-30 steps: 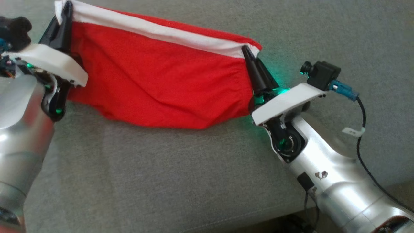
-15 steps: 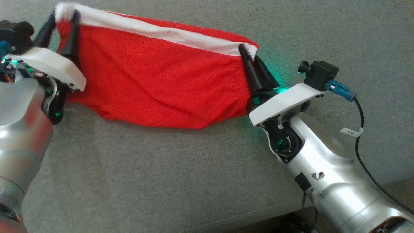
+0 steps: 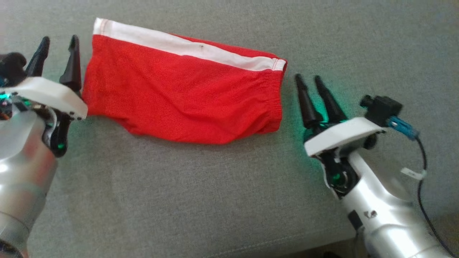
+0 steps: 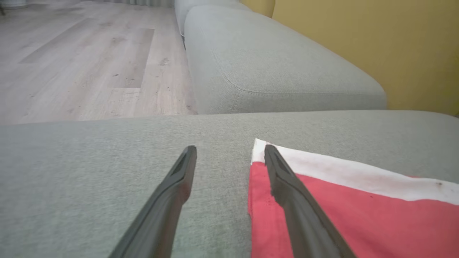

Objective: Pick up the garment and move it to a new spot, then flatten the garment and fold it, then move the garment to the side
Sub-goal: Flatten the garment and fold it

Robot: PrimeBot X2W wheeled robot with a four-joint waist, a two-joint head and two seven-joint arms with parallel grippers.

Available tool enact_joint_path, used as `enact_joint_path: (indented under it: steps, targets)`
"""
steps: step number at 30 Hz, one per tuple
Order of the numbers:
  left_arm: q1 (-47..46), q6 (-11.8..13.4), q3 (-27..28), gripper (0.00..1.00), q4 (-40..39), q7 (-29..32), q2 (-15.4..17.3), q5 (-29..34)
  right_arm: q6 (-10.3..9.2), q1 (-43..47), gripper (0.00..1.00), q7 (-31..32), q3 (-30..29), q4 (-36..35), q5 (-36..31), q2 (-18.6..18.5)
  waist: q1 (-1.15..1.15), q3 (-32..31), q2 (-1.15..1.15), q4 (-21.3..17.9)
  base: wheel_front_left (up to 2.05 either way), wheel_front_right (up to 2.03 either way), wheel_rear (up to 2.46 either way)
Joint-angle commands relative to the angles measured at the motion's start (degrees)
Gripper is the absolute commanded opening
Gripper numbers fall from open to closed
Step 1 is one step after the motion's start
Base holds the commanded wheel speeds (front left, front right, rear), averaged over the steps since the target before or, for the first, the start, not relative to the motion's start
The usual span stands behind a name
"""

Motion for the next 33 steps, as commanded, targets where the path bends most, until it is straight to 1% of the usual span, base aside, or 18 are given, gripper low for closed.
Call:
enact_joint_path:
  steps: [1, 4, 7, 10, 13, 17, 21, 26, 30, 31, 33]
  targets:
    - [0.0, 1.1, 3.9, 1.0, -1.3, -0.7, 1.9, 2.0, -0.04, 1.4, 1.0, -0.6, -1.8, -1.8, -2.7, -0.1, 0.01, -1.0, 0.0, 0.4, 0.0, 0.0, 0.0]
    - [3.9, 2.6, 7.9, 1.0, -2.8, -0.7, 0.6, 5.5, -0.04, 3.4, 1.0, -0.6, -6.2, -3.3, -10.3, -0.3, 0.01, -1.8, 0.0, 0.6, 0.0, 0.0, 0.0]
    - [7.5, 3.4, 11.7, 1.0, -4.0, -0.7, -1.0, 8.5, -0.04, 5.7, 1.0, -0.6, -11.7, -5.4, -17.8, 0.5, 0.01, -2.0, 0.0, 0.7, 0.0, 0.0, 0.0]
    - [10.4, 3.5, 15.4, 1.0, -4.5, -0.7, -2.9, 10.5, -0.04, 7.6, 1.0, -0.6, -15.7, -7.5, -24.9, 1.5, 0.01, -2.0, 0.0, 0.7, 0.0, 0.0, 0.0]
    - [12.1, 3.2, 18.3, 1.0, -4.0, -0.7, -4.7, 12.2, -0.04, 9.1, 1.0, -0.6, -18.2, -8.9, -28.8, 2.4, 0.01, -1.6, 0.0, 0.7, 0.0, 0.0, 0.0]
    - [13.1, 2.4, 20.5, 1.0, -1.8, -0.7, -6.4, 14.3, -0.04, 10.3, 1.0, -0.6, -19.5, -9.8, -31.1, 3.1, 0.01, -1.5, 0.0, 0.6, 0.0, 0.0, 0.0]
    - [13.4, 1.4, 20.9, 1.0, 1.3, -0.7, -7.8, 15.8, -0.04, 10.9, 1.0, -0.6, -19.8, -10.0, -32.0, 3.4, 0.01, -1.7, 0.0, 0.4, 0.0, 0.0, 0.0]
    - [13.8, 0.3, 19.2, 1.0, 4.1, -0.7, -9.8, 16.7, -0.04, 11.7, 1.0, -0.6, -20.2, -9.8, -32.2, 3.5, 0.01, -2.7, 0.0, 0.7, 0.0, 0.0, 0.0]
    - [14.3, 0.0, 17.1, 1.0, 6.7, -0.6, -11.6, 16.5, -0.04, 12.2, 1.0, -0.6, -20.2, -9.4, -32.4, 3.5, 0.01, -3.5, 0.0, 1.1, 0.0, 0.0, 0.0]
    - [14.3, 0.0, 17.1, 1.0, 6.7, -0.6, -11.6, 16.5, -0.04, 12.2, 1.0, -0.6, -20.2, -9.4, -32.4, 3.5, 0.01, -3.5, 0.0, 1.1, 0.0, 0.0, 0.0]
    - [14.5, 0.0, 15.3, 1.0, 7.1, 0.4, -12.7, 16.2, -0.04, 12.3, 1.0, -0.6, -19.8, -9.4, -32.3, 3.5, 0.01, -3.7, 0.0, 1.3, 0.0, 0.0, 0.0]
